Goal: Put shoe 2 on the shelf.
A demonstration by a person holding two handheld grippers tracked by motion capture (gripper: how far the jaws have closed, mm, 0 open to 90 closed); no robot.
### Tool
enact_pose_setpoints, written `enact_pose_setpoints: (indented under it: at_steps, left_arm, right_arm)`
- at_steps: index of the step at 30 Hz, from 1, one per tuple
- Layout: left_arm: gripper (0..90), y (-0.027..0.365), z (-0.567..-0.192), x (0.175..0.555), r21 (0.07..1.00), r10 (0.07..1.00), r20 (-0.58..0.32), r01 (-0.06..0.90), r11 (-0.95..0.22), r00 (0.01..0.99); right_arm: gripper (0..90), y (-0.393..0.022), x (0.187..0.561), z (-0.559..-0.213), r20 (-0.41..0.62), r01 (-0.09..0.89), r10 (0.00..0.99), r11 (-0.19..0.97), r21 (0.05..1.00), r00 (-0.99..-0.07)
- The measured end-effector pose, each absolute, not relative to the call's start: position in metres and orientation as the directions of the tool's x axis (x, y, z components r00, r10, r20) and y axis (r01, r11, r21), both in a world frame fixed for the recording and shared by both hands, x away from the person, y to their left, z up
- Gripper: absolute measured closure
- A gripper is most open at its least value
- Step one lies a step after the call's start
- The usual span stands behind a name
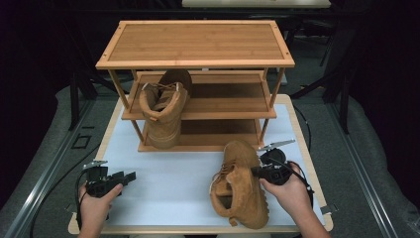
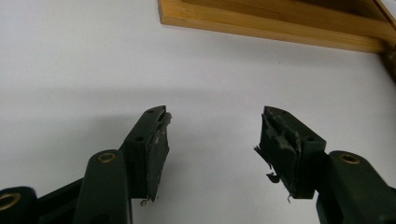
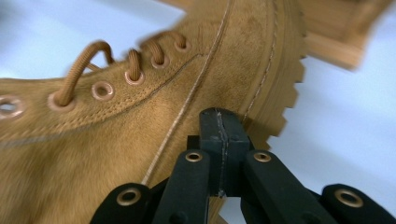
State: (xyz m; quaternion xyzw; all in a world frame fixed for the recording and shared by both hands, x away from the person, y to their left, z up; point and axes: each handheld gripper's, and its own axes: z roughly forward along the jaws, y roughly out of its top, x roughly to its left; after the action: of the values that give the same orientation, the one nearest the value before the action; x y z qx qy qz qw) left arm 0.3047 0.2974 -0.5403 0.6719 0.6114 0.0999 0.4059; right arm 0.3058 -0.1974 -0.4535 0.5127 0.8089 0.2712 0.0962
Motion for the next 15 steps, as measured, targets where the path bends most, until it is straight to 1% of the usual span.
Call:
enact_pose_setpoints:
  at_steps: [1, 2, 3, 4, 5, 6, 7, 9, 11, 12, 13, 14, 15]
  left_arm:
    - [41.6, 0.297, -0.54, 0.305, 0.667, 0.902, -0.362, 0.741, 0.076, 0.233]
    - [41.6, 0.297, -0.54, 0.305, 0.667, 0.902, -0.362, 0.741, 0.076, 0.233]
    - [41.6, 0.297, -0.54, 0.305, 0.667, 0.903, -0.361, 0.741, 0.075, 0.234]
    - [41.6, 0.296, -0.54, 0.305, 0.669, 0.903, -0.36, 0.74, 0.074, 0.235]
    - [41.7, 0.296, -0.54, 0.305, 0.669, 0.903, -0.36, 0.74, 0.074, 0.235]
    - [41.7, 0.296, -0.54, 0.305, 0.668, 0.902, -0.361, 0.74, 0.074, 0.236]
    - [41.7, 0.296, -0.54, 0.305, 0.67, 0.902, -0.362, 0.739, 0.075, 0.236]
    - [41.6, 0.296, -0.54, 0.305, 0.669, 0.902, -0.362, 0.739, 0.075, 0.236]
    - [41.6, 0.296, -0.54, 0.305, 0.669, 0.903, -0.361, 0.74, 0.075, 0.234]
    - [41.6, 0.296, -0.54, 0.305, 0.669, 0.903, -0.361, 0.74, 0.075, 0.234]
    - [41.6, 0.296, -0.54, 0.305, 0.668, 0.902, -0.362, 0.74, 0.076, 0.234]
    - [41.6, 0.296, -0.541, 0.305, 0.667, 0.903, -0.363, 0.741, 0.078, 0.232]
    - [41.6, 0.296, -0.541, 0.305, 0.667, 0.902, -0.363, 0.741, 0.078, 0.232]
  right_arm:
    - [90.0, -0.198, 0.308, -0.454, 0.089, 0.791, 0.896, 0.334, 0.512, -0.436]
    - [90.0, -0.198, 0.308, -0.454, 0.089, 0.791, 0.896, 0.334, 0.512, -0.436]
    - [90.0, -0.201, 0.311, -0.454, 0.118, 0.807, 0.889, 0.338, 0.484, -0.442]
    - [90.0, -0.205, 0.316, -0.455, 0.107, 0.837, 0.904, 0.331, 0.436, -0.414]
    - [90.0, -0.205, 0.316, -0.455, 0.107, 0.837, 0.904, 0.331, 0.436, -0.414]
    - [90.0, -0.21, 0.319, -0.454, 0.167, 0.854, 0.893, 0.323, 0.408, -0.417]
    - [90.0, -0.216, 0.325, -0.455, 0.18, 0.87, 0.896, 0.318, 0.376, -0.405]
    - [90.0, -0.219, 0.327, -0.456, 0.174, 0.875, 0.9, 0.319, 0.364, -0.4]
    - [90.0, -0.226, 0.33, -0.46, 0.121, 0.889, 0.916, 0.33, 0.319, -0.383]
    - [90.0, -0.226, 0.33, -0.46, 0.121, 0.889, 0.916, 0.33, 0.319, -0.383]
    - [90.0, -0.231, 0.332, -0.461, 0.165, 0.897, 0.913, 0.308, 0.317, -0.372]
    - [90.0, -0.241, 0.335, -0.46, 0.285, 0.914, 0.89, 0.265, 0.308, -0.355]
    - [89.8, -0.243, 0.335, -0.459, 0.289, 0.916, 0.892, 0.255, 0.311, -0.347]
